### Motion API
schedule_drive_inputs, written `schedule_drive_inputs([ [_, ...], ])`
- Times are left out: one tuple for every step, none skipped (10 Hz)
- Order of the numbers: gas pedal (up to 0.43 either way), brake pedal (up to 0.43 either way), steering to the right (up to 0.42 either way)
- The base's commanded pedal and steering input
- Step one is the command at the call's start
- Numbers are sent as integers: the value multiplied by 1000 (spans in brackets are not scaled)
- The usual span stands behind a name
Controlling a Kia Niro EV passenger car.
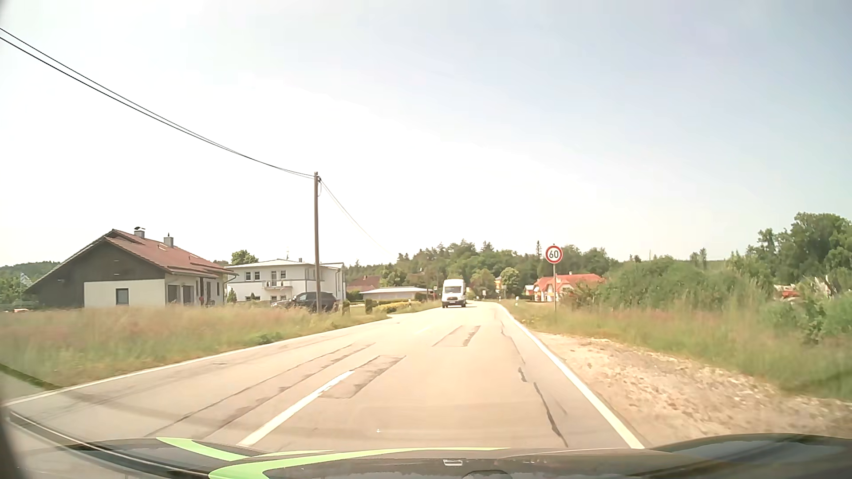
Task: Follow the waypoints while adhering to traffic rules and regulations
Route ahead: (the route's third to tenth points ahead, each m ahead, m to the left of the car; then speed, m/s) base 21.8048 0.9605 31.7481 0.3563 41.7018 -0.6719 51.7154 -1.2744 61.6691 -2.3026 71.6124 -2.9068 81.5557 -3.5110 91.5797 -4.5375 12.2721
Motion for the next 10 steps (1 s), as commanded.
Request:
schedule_drive_inputs([
  [248, 0, 41],
  [248, 0, 35],
  [248, 0, 28],
  [248, 0, 23],
  [248, 0, 20],
  [248, 0, 19],
  [248, 0, 18],
  [248, 0, 16],
  [248, 0, 13],
  [248, 0, 10],
])
